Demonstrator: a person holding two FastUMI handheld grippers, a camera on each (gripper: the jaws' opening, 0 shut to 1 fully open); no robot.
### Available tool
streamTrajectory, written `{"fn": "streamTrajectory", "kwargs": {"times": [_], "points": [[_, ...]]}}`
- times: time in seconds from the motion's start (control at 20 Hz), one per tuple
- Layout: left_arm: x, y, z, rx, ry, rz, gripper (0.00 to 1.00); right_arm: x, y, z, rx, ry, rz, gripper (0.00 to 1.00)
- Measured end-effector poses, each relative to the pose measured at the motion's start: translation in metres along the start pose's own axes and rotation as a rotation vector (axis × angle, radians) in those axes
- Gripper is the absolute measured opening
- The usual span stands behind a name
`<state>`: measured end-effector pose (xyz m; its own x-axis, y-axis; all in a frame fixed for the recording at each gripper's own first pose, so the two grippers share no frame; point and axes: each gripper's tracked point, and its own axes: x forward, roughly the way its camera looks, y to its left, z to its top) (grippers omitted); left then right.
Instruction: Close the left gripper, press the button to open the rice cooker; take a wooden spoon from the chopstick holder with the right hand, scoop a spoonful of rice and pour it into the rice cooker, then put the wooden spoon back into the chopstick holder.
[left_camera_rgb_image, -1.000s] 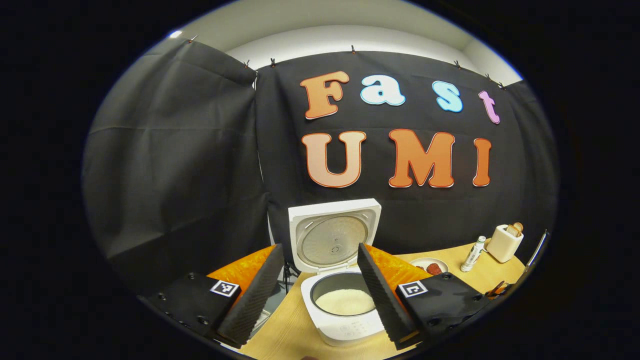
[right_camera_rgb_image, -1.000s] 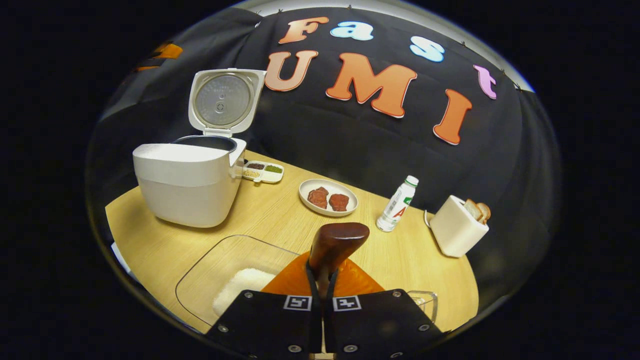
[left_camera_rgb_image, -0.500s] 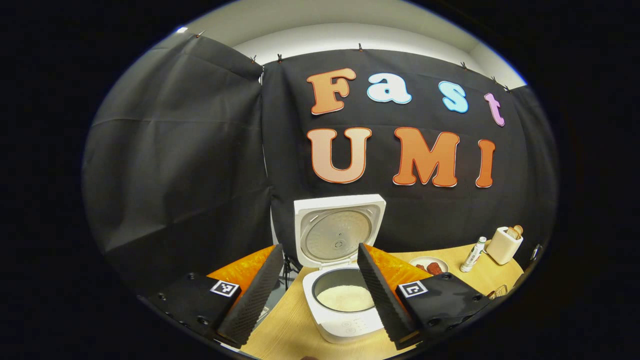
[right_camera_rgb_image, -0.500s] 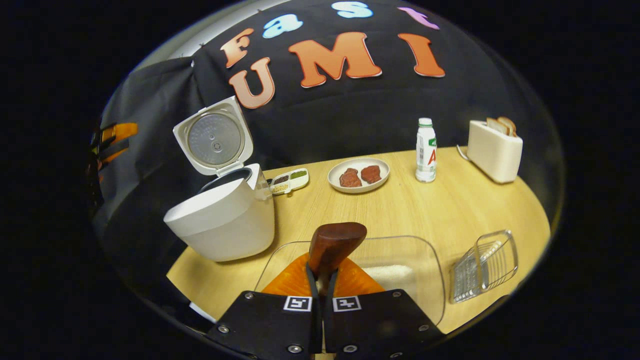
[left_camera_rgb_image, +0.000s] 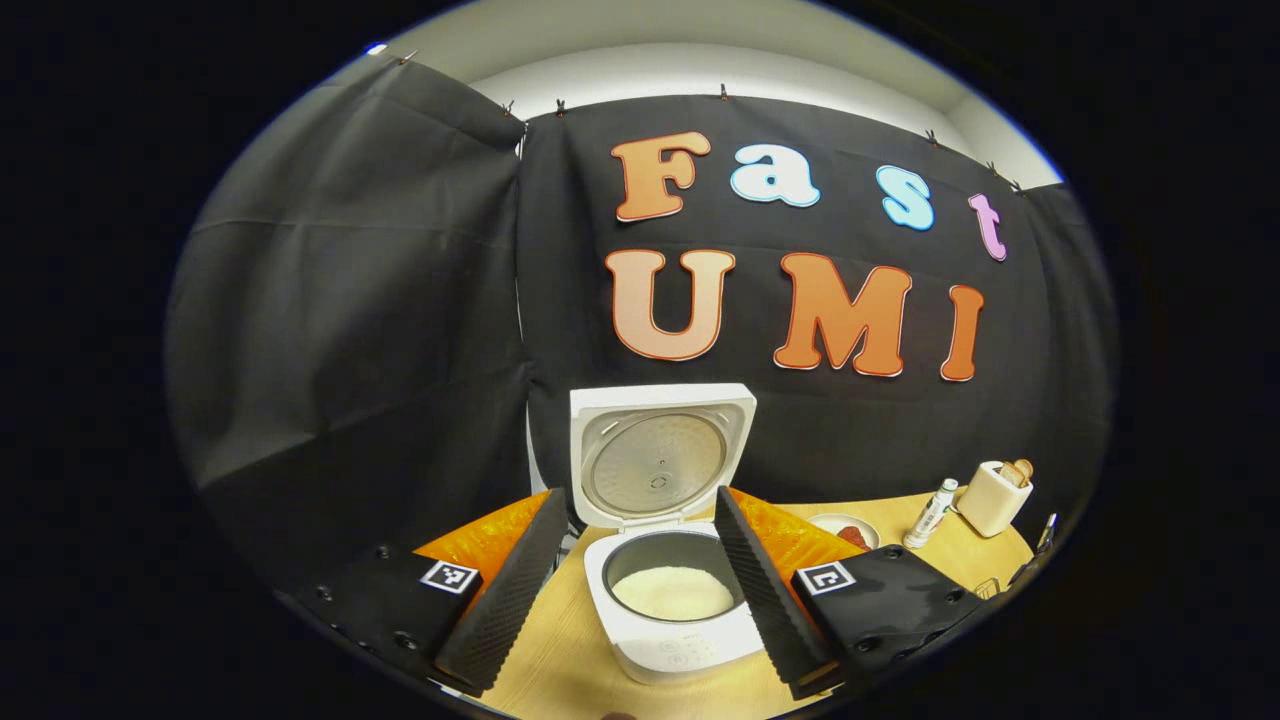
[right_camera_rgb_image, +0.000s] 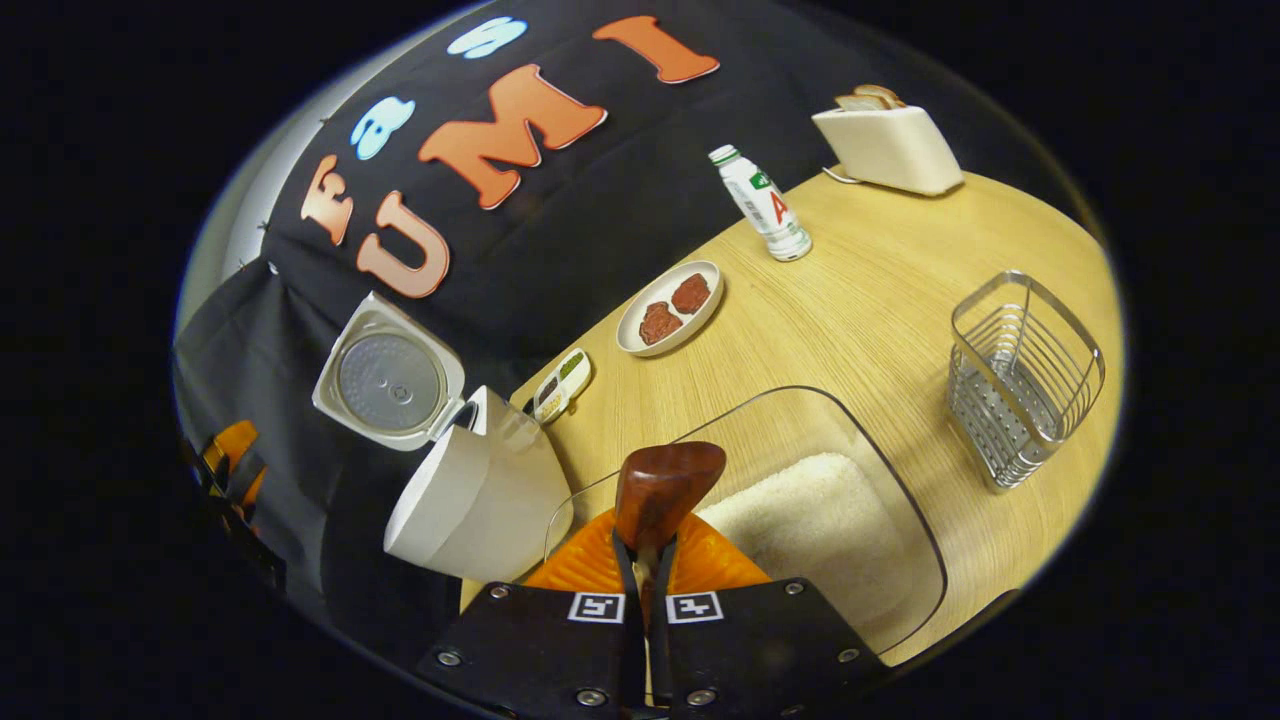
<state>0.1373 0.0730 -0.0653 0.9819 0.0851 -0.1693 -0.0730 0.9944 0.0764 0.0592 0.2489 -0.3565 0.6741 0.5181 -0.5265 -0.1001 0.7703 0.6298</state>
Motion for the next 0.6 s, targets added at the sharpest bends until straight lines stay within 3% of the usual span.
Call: {"fn": "streamTrajectory", "kwargs": {"times": [0.35,0.6], "points": [[-0.002,0.002,0.003,-0.007,-0.007,0.003,1.00,-0.017,-0.007,0.023,0.257,-0.034,0.055,0.01],[-0.004,-0.002,0.005,0.008,-0.018,-0.007,1.00,-0.030,-0.005,0.041,0.305,-0.067,0.063,0.01]]}}
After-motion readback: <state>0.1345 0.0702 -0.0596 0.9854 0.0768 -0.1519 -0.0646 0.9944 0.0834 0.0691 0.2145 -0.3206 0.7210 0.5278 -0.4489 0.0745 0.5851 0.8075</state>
